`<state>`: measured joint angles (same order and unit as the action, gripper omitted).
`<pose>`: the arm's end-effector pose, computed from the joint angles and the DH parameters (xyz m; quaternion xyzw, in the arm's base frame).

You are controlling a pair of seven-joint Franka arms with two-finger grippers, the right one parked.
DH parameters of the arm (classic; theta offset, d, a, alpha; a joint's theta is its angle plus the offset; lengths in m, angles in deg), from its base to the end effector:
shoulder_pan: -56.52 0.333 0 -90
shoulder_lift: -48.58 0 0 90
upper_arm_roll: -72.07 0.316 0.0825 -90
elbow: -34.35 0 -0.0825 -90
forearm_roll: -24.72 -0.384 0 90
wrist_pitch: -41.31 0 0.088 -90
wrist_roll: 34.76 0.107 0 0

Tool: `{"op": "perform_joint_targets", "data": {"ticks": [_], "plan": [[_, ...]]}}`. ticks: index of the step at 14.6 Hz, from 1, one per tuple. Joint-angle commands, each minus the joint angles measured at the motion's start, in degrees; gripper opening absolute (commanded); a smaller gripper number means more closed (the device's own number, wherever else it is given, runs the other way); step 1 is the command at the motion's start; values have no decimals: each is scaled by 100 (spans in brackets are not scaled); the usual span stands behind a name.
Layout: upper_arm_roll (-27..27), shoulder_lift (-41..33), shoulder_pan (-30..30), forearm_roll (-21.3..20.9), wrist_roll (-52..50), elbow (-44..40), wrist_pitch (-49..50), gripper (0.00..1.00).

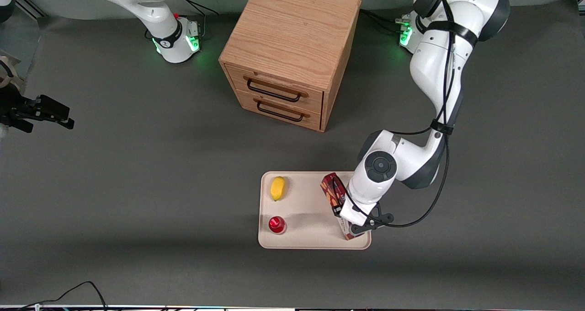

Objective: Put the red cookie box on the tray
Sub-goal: 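Lower the box onto the tray and open the left gripper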

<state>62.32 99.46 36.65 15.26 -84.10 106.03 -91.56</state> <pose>0.6897 -0.3464 0.2478 0.9828 0.1576 0.0761 0.0589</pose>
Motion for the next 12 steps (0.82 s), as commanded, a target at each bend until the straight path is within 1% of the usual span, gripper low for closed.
{"op": "perform_joint_targets", "data": {"ticks": [1, 3, 5, 6, 8, 9, 11, 12], "plan": [[43, -17, -8, -82, -5, -5, -46, 100], [43, -131, 36, -38, -23, -31, 164, 100], [-1, -254, 62, 6, -32, -171, 742, 100], [-18, -342, 62, 50, -32, -294, 1084, 100], [-27, -474, 71, 391, -6, -662, 1909, 100], [-27, -518, 80, 445, 3, -925, 2366, 100], [-45, -641, 202, 489, 396, -1278, 3245, 100], [-1, -763, 272, 603, 712, -1366, 3624, 100]]}}
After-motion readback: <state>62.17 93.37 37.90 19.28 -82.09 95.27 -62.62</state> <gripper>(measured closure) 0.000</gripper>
